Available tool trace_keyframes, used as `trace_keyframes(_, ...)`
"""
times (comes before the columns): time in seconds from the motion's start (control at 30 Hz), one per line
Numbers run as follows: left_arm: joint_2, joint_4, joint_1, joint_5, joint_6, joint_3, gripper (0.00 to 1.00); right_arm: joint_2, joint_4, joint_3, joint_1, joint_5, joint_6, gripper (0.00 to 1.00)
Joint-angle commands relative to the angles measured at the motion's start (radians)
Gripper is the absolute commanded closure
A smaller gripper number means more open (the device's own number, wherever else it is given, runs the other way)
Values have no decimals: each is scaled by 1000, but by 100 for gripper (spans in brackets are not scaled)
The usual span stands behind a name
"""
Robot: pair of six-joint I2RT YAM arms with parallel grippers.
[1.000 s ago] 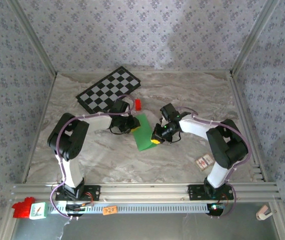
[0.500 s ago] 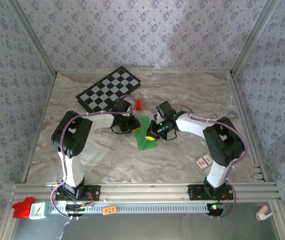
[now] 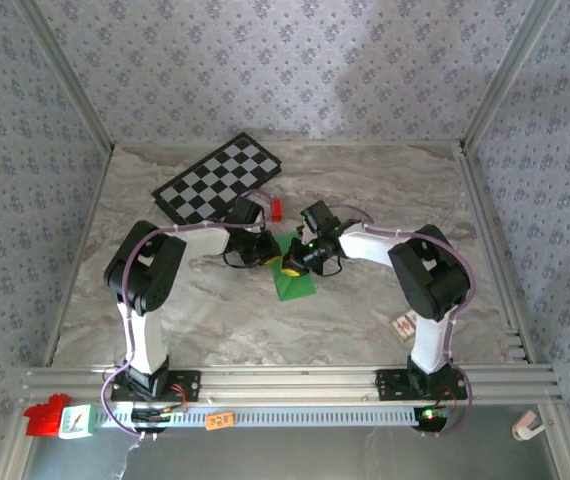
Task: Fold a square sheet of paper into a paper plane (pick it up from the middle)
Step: Fold the triangle a second time at the center of the table.
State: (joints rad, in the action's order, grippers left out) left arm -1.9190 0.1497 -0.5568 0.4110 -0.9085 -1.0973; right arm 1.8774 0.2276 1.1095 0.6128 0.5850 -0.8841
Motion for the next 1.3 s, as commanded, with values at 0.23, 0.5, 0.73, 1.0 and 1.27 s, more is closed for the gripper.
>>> trace_keyframes(0.23,-36,80,-10,-20,15,13,87,43,-4,21,10,-44,-24,99)
trace_keyframes(0.5,-37,88,-10,-26,16,17,87,44,-54,-7,8,-57,-56,99)
trace_keyframes(0.73,-38,89,-11,-28,14,17,88,51,-32,1,8,-60,-40,99)
trace_keyframes(1.0,-37,87,-9,-23,16,16,88,51,30,16,10,-55,-2,98)
trace_keyframes(1.27,-39,85,-9,-21,12,16,88,55,32,23,13,-34,16,98)
